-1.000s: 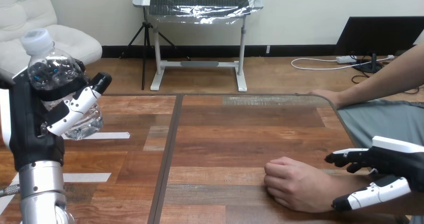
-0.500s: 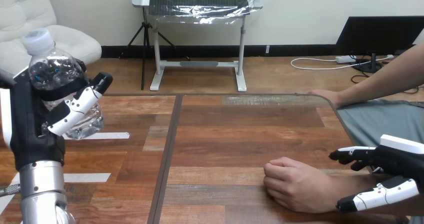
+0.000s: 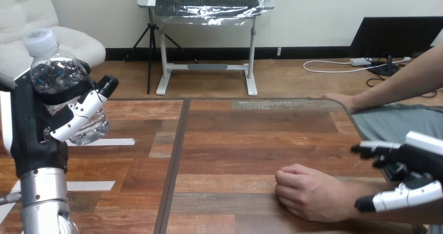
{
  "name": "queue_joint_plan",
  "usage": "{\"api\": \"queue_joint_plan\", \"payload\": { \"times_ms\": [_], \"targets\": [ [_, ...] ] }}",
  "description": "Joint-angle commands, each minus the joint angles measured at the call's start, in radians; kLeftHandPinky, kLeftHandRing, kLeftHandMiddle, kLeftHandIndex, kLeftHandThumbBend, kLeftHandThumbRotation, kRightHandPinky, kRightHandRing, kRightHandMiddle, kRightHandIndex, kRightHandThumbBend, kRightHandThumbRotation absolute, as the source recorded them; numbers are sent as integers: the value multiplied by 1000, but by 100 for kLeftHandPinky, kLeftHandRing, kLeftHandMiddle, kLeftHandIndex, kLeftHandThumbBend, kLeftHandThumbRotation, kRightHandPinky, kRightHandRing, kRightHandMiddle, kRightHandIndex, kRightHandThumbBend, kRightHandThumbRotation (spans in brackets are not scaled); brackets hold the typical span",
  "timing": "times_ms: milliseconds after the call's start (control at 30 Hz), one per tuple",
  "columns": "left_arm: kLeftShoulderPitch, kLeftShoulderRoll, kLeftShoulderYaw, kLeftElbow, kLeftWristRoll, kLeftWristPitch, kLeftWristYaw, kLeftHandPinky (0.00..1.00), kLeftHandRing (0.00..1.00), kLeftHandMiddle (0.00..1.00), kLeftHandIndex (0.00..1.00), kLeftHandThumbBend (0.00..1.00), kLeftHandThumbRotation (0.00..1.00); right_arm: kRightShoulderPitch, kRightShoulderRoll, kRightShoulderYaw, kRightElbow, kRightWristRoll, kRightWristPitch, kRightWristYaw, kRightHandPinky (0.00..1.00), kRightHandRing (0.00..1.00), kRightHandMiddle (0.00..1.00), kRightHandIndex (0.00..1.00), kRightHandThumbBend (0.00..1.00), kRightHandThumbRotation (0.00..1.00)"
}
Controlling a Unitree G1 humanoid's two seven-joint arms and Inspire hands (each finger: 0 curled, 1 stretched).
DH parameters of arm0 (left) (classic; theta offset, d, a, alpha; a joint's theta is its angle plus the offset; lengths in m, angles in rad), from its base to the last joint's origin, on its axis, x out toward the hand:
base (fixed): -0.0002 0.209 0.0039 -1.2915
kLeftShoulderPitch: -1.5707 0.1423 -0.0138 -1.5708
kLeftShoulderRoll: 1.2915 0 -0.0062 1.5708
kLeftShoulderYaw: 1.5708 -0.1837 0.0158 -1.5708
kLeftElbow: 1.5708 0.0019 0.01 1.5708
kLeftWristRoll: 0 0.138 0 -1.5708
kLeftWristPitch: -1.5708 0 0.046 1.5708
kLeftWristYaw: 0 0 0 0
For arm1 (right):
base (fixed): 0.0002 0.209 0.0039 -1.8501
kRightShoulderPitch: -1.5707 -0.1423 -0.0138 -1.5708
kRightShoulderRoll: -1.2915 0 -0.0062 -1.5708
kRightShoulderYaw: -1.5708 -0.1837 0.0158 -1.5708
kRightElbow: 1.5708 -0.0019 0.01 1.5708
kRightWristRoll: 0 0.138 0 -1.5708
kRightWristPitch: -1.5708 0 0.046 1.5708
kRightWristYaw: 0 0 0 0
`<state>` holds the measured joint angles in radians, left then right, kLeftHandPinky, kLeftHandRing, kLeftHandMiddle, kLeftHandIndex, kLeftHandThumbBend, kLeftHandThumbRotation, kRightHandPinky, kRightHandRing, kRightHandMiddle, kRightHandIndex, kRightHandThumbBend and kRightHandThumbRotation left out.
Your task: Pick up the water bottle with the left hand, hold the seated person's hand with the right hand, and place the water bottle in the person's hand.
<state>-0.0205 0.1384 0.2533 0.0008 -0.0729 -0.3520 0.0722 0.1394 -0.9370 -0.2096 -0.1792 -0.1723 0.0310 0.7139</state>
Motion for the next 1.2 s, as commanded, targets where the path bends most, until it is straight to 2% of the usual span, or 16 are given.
{"api": "queue_joint_plan", "payload": {
  "times_ms": [0, 133, 367, 533, 833, 1167],
  "targets": [
    [-68, 2, -1, -20, 4, -24, 4, 24, 29, 34, 40, 60, 0, -34, 32, -58, -16, 14, -61, -75, 71, 89, 92, 94, 100, 63],
    [-67, 4, -1, -17, 7, -25, 6, 24, 30, 34, 40, 60, 0, -31, 44, -63, -7, 9, -95, -116, 75, 90, 93, 94, 100, 65],
    [-65, 0, -1, -15, -1, -27, 3, 24, 30, 35, 40, 61, 0, -29, 69, -74, 30, -13, -213, -208, 84, 91, 93, 94, 100, 69],
    [-62, 0, -1, -17, -2, -25, 1, 25, 30, 34, 40, 61, 0, -27, 79, -73, 46, -27, -262, -258, 91, 92, 93, 94, 100, 73],
    [-55, -3, -4, -32, -5, -23, -2, 24, 29, 34, 40, 61, 0, -23, 94, -78, 47, -13, -292, -291, 97, 94, 95, 96, 100, 77],
    [-48, -2, -5, -36, 0, -26, -2, 24, 29, 34, 40, 60, 0, -17, 95, -86, 17, -4, -280, -282, 97, 95, 95, 97, 100, 77]
  ]
}}
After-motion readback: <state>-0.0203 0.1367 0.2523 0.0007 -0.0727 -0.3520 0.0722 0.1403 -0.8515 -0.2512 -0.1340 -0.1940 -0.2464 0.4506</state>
